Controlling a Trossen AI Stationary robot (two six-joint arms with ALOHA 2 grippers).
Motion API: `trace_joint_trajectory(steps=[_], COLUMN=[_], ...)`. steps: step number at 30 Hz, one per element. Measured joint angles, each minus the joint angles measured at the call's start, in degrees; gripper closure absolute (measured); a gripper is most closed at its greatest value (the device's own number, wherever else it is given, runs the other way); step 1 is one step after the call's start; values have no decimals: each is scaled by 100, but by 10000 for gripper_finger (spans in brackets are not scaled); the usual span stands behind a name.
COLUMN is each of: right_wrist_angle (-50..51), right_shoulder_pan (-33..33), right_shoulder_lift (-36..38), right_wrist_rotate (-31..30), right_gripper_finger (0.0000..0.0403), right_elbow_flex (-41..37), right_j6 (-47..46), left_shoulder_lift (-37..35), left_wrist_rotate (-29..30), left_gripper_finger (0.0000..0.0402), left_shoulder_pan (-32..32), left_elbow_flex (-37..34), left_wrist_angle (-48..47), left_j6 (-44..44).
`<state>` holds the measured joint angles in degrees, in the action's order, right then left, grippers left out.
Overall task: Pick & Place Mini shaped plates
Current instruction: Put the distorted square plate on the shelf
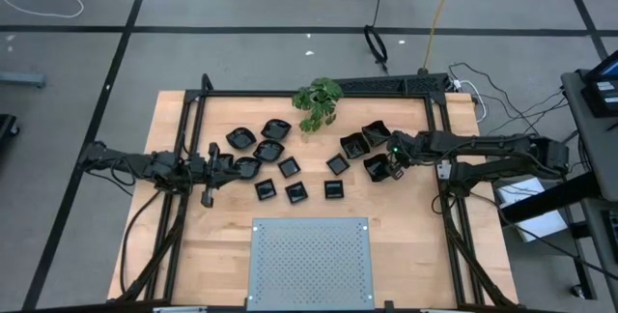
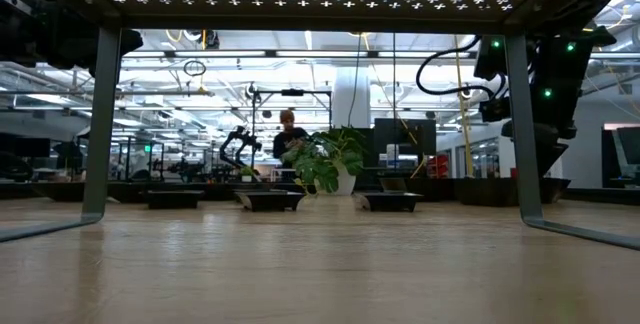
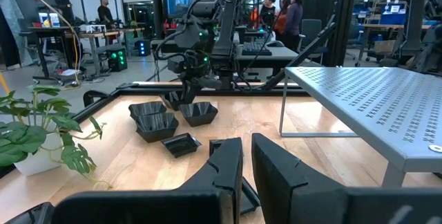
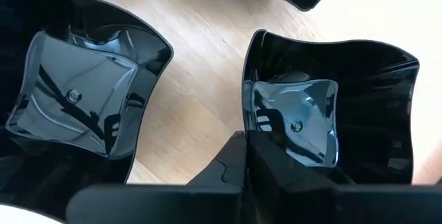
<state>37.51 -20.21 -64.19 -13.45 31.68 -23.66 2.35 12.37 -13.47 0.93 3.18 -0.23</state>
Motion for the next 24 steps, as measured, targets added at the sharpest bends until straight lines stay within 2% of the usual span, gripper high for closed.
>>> trace_joint_trajectory(steps=[8,19,24], right_wrist_angle=[-3,-8,-487], right_shoulder_pan=[0,0,4], right_shoulder_lift=[458,1745,2278], right_wrist_rotate=[-2,10,56], right_gripper_finger=[403,402,402], right_elbow_flex=[2,2,2], right_j6=[39,-46,-48], left_shoulder_lift=[0,0,0], left_wrist_rotate=[1,1,-1], left_gripper_finger=[366,366,366], left_shoulder_pan=[0,0,0], left_elbow_flex=[0,0,0], left_wrist_angle=[2,0,1], left_j6=[0,0,-1])
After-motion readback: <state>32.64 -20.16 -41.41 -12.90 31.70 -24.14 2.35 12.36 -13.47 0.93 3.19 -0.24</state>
